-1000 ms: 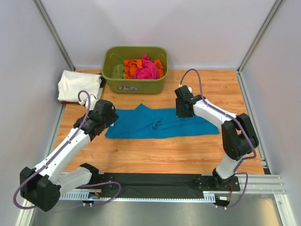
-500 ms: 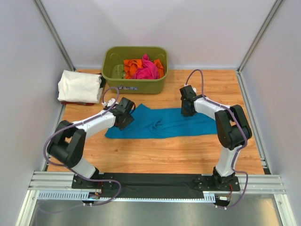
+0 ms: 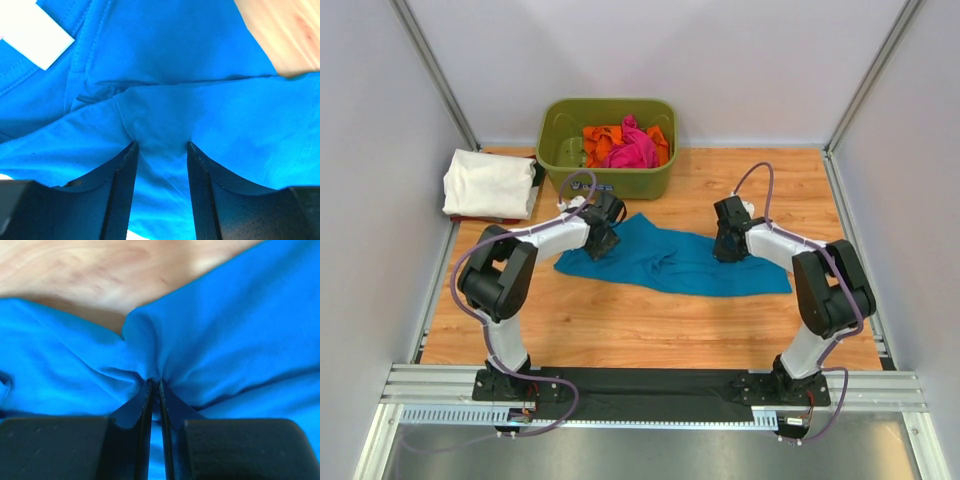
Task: Fold and stack the t-shirts
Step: Fold the tshirt
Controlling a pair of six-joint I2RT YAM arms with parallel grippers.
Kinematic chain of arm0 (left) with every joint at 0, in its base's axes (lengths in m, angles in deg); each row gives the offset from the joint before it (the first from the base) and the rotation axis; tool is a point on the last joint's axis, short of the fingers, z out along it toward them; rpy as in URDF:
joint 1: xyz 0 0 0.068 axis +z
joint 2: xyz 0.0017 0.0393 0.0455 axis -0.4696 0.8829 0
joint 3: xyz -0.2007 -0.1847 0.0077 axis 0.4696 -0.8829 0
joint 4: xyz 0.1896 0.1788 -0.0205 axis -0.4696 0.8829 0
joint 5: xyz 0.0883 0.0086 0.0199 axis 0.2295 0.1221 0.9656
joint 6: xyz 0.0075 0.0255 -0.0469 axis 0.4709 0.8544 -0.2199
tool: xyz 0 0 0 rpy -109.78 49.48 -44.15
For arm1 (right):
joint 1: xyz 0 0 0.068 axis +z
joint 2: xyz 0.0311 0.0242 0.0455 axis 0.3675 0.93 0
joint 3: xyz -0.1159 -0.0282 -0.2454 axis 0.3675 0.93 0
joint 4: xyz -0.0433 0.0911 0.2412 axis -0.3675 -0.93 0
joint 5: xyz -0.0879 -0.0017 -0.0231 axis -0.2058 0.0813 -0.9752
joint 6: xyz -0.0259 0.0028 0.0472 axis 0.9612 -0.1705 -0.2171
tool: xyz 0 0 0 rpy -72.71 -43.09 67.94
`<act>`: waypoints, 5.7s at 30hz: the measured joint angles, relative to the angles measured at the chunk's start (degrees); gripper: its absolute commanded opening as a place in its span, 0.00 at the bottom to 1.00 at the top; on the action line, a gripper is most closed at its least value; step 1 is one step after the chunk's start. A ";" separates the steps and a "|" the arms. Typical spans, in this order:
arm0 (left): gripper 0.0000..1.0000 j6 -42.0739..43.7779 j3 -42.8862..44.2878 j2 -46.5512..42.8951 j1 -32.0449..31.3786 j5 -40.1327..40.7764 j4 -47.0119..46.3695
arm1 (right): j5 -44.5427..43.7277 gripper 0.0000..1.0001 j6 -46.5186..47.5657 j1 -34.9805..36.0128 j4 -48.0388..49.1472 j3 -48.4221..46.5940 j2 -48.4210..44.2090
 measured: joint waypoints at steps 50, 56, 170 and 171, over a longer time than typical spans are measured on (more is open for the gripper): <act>0.99 33.00 30.99 4.63 -6.93 -23.74 -10.64 | 8.90 0.77 15.41 -9.16 -5.60 -20.24 -1.53; 0.98 32.44 16.81 -15.41 -7.80 -25.20 -18.64 | 13.84 0.86 20.79 -8.02 -6.34 -28.17 6.71; 0.83 11.98 36.20 20.98 -44.02 -5.79 -7.69 | 1.95 1.00 0.90 -38.49 -35.39 -14.67 -47.06; 0.83 11.96 37.07 21.70 -44.04 -6.49 -8.22 | 1.95 1.00 0.90 -38.49 -35.39 -14.67 -47.06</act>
